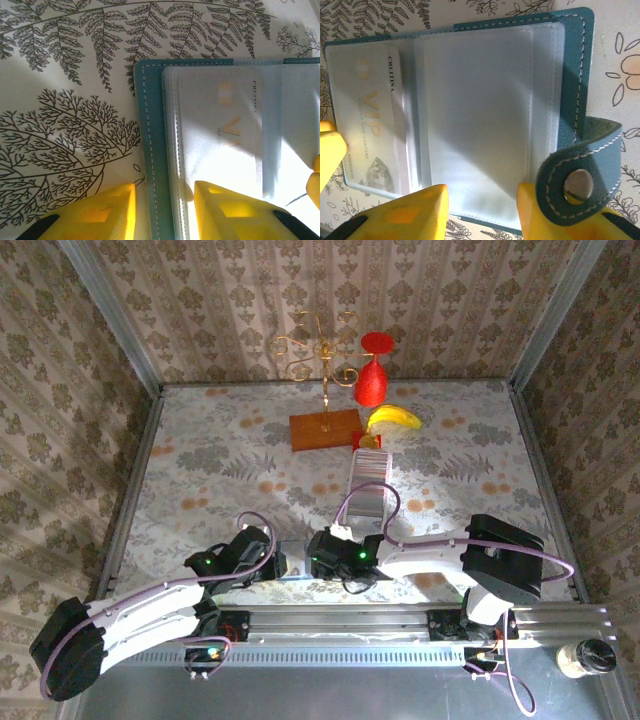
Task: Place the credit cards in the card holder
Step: Flip over the card slot in the card holder.
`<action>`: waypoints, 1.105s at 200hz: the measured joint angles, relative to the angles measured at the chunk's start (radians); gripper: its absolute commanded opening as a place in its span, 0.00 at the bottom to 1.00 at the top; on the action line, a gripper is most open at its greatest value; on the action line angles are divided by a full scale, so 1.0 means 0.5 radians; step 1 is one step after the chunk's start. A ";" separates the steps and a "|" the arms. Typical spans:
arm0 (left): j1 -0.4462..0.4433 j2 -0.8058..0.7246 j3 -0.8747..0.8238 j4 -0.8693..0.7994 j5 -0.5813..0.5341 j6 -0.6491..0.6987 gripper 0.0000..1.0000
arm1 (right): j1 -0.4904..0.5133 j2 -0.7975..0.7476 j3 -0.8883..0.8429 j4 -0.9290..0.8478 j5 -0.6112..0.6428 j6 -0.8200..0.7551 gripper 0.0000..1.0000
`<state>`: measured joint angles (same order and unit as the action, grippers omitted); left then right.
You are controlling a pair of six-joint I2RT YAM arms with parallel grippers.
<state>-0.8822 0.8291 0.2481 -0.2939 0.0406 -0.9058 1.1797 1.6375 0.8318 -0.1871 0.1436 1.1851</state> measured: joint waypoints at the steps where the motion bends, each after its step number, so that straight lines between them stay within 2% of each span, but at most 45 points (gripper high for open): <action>1: 0.000 0.000 0.000 0.000 0.000 0.000 0.35 | 0.000 0.001 0.000 0.000 0.000 0.000 0.43; 39: 0.000 0.001 -0.009 0.017 0.000 0.000 0.33 | 0.003 0.027 0.015 0.058 -0.001 0.012 0.49; 89: 0.000 0.040 -0.010 0.048 0.003 0.000 0.30 | 0.003 0.074 0.037 0.180 -0.009 0.045 0.49; 221: -0.005 0.008 -0.040 0.127 0.047 -0.037 0.23 | 0.003 0.116 0.085 0.348 -0.052 0.055 0.35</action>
<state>-0.8848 0.8330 0.2283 -0.2306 0.0643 -0.9245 1.1812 1.6955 0.8745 -0.0132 0.1177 1.2125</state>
